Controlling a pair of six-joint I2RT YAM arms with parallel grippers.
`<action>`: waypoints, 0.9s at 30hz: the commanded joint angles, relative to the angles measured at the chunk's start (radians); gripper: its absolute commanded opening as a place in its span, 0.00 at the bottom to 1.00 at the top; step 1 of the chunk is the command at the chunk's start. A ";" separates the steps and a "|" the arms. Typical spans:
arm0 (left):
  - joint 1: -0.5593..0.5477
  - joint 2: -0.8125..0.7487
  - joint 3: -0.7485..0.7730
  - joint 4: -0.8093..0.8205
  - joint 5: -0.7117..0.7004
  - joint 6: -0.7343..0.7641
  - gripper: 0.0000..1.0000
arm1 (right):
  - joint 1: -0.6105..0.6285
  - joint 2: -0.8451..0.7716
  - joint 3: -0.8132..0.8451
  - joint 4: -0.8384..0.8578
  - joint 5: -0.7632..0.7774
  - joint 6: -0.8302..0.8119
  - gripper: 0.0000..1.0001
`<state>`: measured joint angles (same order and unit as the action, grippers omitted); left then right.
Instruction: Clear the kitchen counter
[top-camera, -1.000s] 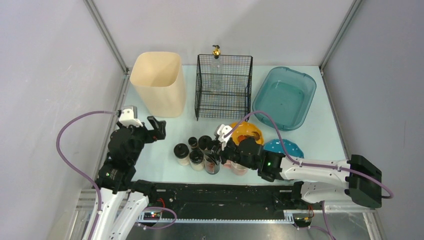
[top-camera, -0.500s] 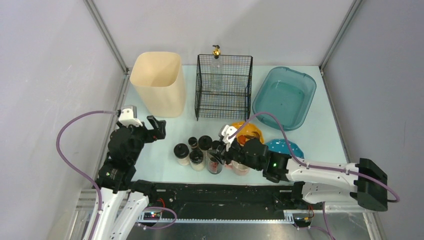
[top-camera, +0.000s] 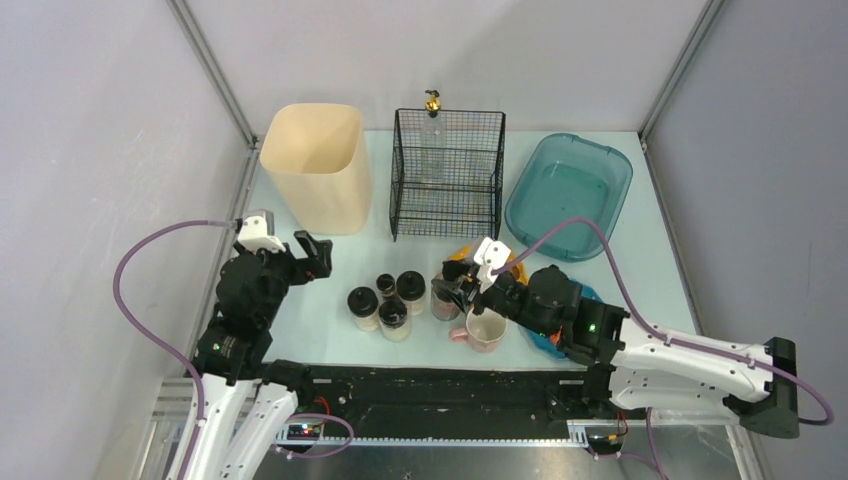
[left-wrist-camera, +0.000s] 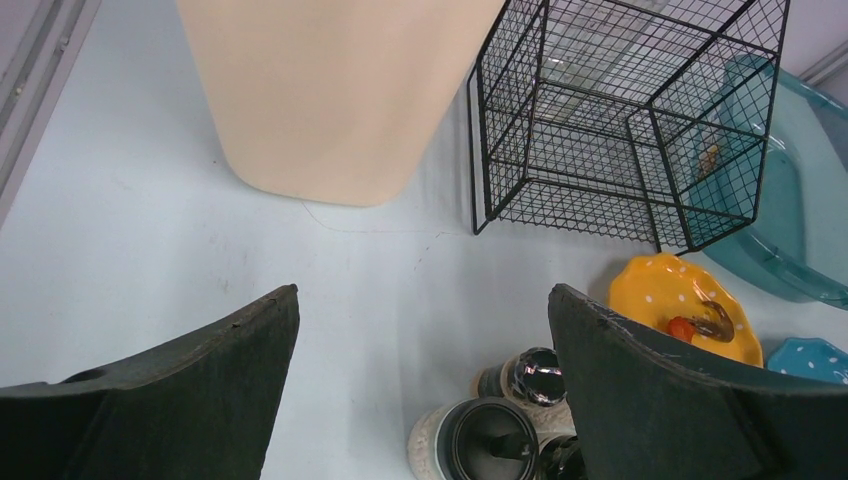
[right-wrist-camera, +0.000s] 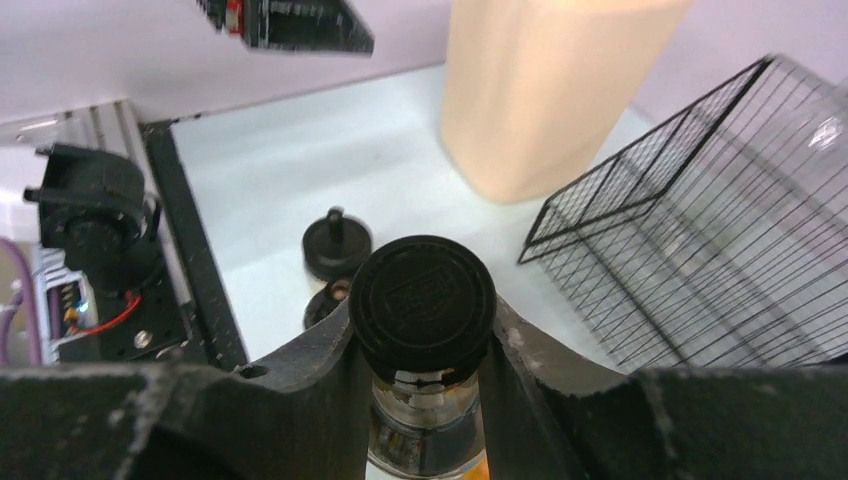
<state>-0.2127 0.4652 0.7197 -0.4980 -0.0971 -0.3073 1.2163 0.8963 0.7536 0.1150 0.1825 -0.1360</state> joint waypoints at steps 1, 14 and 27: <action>0.012 0.006 -0.003 0.030 0.017 -0.011 0.98 | 0.001 -0.030 0.168 0.098 0.080 -0.157 0.00; 0.016 -0.002 -0.004 0.031 0.017 -0.012 0.98 | -0.331 0.181 0.454 0.169 0.046 -0.235 0.00; 0.026 -0.011 -0.004 0.032 0.026 -0.012 0.98 | -0.655 0.562 0.845 0.284 0.006 -0.033 0.00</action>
<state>-0.2012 0.4637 0.7197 -0.4953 -0.0902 -0.3080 0.6052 1.3964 1.3918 0.1951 0.2054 -0.2214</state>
